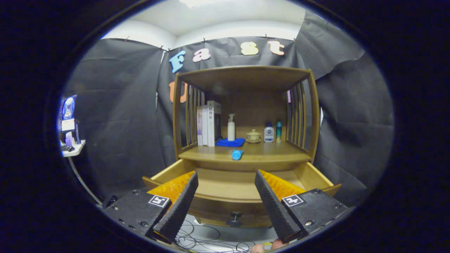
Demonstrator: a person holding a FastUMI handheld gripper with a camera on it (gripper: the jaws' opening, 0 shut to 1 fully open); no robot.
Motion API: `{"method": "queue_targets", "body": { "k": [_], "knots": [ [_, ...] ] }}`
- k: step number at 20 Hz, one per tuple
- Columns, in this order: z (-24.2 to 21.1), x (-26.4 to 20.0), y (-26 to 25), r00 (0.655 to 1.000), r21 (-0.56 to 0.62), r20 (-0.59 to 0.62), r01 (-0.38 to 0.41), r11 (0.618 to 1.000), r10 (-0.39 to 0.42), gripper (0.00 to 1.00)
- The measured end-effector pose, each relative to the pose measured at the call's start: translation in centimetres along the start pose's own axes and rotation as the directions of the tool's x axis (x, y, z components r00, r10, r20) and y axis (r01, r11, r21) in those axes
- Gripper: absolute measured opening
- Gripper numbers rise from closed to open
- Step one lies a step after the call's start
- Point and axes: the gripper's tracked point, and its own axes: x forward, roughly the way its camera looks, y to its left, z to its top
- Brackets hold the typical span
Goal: Pull open the drawer, take out the items inside it, and place them on the countertop above the cabinet.
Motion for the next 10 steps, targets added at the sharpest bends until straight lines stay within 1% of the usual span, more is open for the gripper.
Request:
{"method": "queue_targets", "body": {
  "k": [3, 5, 10],
  "knots": [
    [-3.4, 0.7, 0.0, 0.999, -0.005, -0.044, 0.003, 1.000, -0.003, 1.00],
    [-5.2, 1.3, -0.3, 0.998, -0.003, -0.068, 0.019, 1.000, -0.019, 1.00],
    [-8.5, 3.0, -1.3, 0.992, 0.049, -0.109, 0.064, 0.997, -0.058, 1.00]
  ]
}}
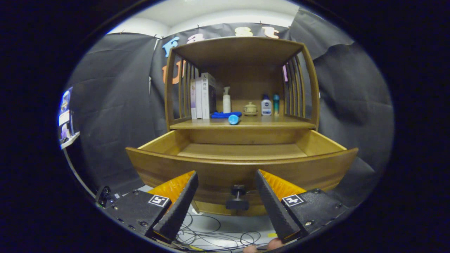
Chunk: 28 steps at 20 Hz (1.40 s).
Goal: Pull open the drawer, take out the items inside it, and place them on the countertop above the cabinet.
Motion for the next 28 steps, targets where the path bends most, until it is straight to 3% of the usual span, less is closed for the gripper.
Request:
{"method": "queue_targets", "body": {
  "k": [7, 14, 28],
  "knots": [
    [-3.3, 2.2, -1.5, 0.998, 0.020, -0.034, 0.059, 0.998, -0.058, 1.00],
    [-3.2, 2.8, -2.0, 0.990, -0.017, 0.010, 0.140, 0.990, -0.140, 1.00],
    [-0.2, 9.7, -2.6, 0.990, -0.030, -0.017, 0.137, 0.990, -0.137, 1.00]
  ]
}}
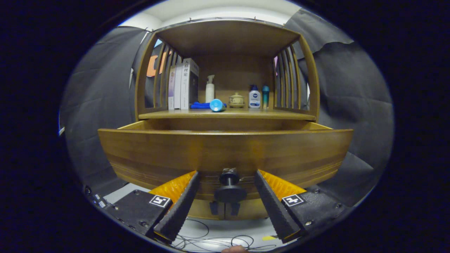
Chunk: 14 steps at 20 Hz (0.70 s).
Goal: Pull open the drawer, take out the items inside it, and place them on the countertop above the cabinet.
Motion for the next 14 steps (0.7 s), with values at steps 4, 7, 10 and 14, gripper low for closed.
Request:
{"method": "queue_targets", "body": {
  "k": [4, 7, 10, 14],
  "knots": [
    [0.8, 2.3, 0.1, 1.000, -0.017, -0.016, 0.008, 1.000, -0.008, 1.00],
    [1.5, 4.2, 0.1, 1.000, -0.021, -0.028, 0.011, 1.000, -0.012, 1.00],
    [1.9, 6.0, 0.1, 0.999, -0.028, -0.036, 0.017, 0.999, -0.018, 1.00],
    [2.5, 7.9, 0.2, 0.999, -0.030, -0.037, 0.024, 0.999, -0.025, 1.00]
  ]
}}
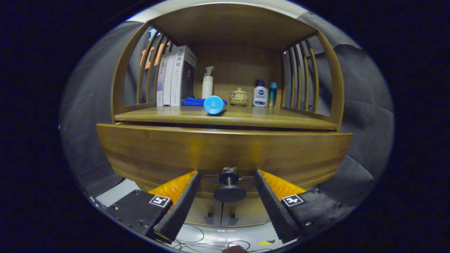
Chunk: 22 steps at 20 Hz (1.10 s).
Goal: Pull open the drawer, take out the items inside it, and place them on the countertop above the cabinet.
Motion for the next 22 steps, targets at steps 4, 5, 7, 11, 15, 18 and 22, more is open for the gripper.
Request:
{"method": "queue_targets", "body": {
  "k": [4, 5, 7, 11, 15, 18, 22],
  "knots": [
    [0.4, 1.3, 0.0, 1.000, -0.001, 0.002, -0.001, 1.000, 0.001, 1.00],
    [0.4, 1.2, 0.0, 1.000, 0.000, 0.006, 0.000, 1.000, 0.000, 1.00],
    [0.6, 1.5, 0.0, 1.000, -0.004, 0.011, 0.003, 1.000, -0.003, 1.00],
    [0.4, 1.5, -0.1, 1.000, -0.006, 0.005, 0.021, 1.000, -0.021, 1.00],
    [0.0, 1.3, 0.4, 0.999, -0.024, -0.042, -0.032, 0.999, 0.031, 1.00],
    [0.5, 0.0, 0.3, 0.993, 0.034, -0.065, -0.093, 0.995, 0.095, 1.00],
    [1.9, -2.3, -0.1, 0.990, 0.058, -0.022, -0.137, 0.989, 0.139, 1.00]
  ]
}}
